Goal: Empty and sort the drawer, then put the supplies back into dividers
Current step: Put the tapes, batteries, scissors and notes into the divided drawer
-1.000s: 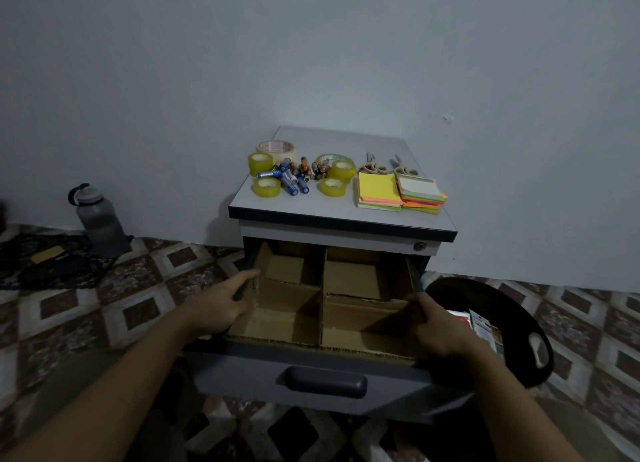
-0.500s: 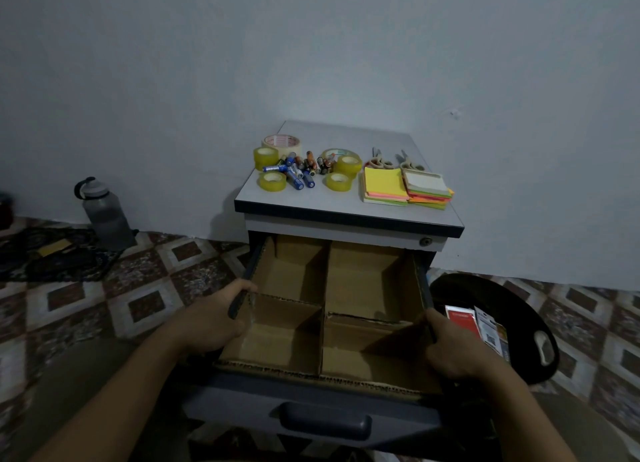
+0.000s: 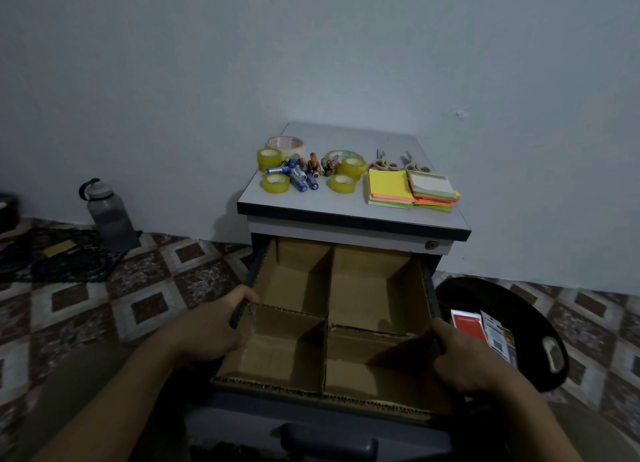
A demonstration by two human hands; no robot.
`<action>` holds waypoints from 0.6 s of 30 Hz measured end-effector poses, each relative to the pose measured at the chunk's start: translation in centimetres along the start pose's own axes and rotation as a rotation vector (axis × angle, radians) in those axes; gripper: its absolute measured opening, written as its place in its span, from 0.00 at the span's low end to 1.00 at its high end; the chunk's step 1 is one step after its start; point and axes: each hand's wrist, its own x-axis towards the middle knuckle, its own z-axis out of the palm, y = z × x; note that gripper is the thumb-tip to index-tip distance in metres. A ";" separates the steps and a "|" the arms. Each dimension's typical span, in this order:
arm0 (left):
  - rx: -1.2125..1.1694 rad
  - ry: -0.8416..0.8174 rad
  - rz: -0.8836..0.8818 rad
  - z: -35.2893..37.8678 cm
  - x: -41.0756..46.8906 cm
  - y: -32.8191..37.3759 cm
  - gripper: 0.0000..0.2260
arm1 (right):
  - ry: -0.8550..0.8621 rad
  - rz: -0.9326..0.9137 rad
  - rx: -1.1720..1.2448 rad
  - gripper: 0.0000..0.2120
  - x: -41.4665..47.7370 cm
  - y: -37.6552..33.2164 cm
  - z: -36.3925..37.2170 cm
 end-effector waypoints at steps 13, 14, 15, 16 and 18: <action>-0.145 0.043 0.045 0.5 -0.6 -0.5 0.21 | 0.061 -0.026 0.099 0.14 0.0 -0.1 0.2; -0.161 0.053 0.058 0.5 -0.7 -0.4 0.21 | 0.057 -0.028 0.115 0.16 0.0 -0.1 0.2; -0.184 0.066 0.070 0.5 -0.8 -0.2 0.22 | 0.053 -0.030 0.128 0.18 0.0 -0.2 0.2; -0.204 0.081 0.082 0.4 -1.0 0.1 0.21 | 0.056 -0.032 0.137 0.20 0.0 -0.2 0.2; -0.216 0.118 0.107 0.2 -0.9 0.4 0.21 | 0.084 -0.036 0.155 0.24 0.1 -0.2 0.2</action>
